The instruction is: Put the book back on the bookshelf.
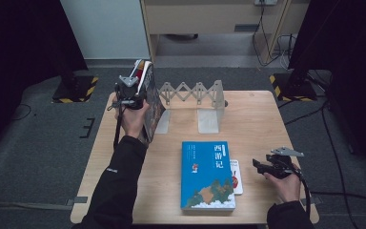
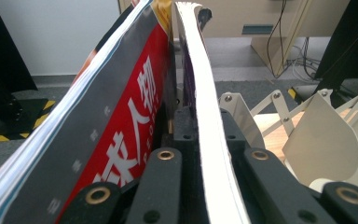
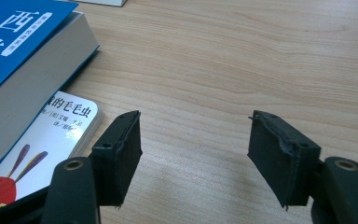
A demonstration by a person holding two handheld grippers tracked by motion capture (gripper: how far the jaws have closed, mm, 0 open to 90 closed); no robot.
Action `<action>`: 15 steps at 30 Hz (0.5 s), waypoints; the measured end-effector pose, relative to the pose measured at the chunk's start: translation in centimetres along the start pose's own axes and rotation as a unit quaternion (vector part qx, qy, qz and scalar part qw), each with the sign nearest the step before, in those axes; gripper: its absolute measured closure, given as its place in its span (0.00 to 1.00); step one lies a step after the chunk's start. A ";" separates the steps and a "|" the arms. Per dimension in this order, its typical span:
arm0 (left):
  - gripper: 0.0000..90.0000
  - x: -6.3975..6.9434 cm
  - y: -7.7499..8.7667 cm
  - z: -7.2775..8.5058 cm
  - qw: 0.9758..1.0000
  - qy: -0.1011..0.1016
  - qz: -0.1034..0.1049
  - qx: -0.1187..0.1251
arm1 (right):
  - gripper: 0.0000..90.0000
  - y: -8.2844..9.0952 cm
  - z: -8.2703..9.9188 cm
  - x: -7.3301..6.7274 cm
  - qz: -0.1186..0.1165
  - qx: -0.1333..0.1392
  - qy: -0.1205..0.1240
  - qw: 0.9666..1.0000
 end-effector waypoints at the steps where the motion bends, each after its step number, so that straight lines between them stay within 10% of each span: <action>1: 0.90 0.0 0.1 0.1 1.000 -0.001 0.000 -0.001 | 0.38 0.0 0.0 0.0 0.000 -0.001 -0.001 1.000; 15: 0.61 -0.3 4.1 -0.2 0.997 0.020 0.051 0.048 | 0.37 0.0 -0.1 -0.1 0.001 0.003 0.006 1.000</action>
Point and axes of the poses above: each handheld gripper's, and its own axes: y roughly backward along the jaws, z roughly out of its underside, x roughly to its right, the point moved 7 cm from there along -y, roughly forward along the jaws, and after that the axes turned 7 degrees about -z, right-handed, at the moved point
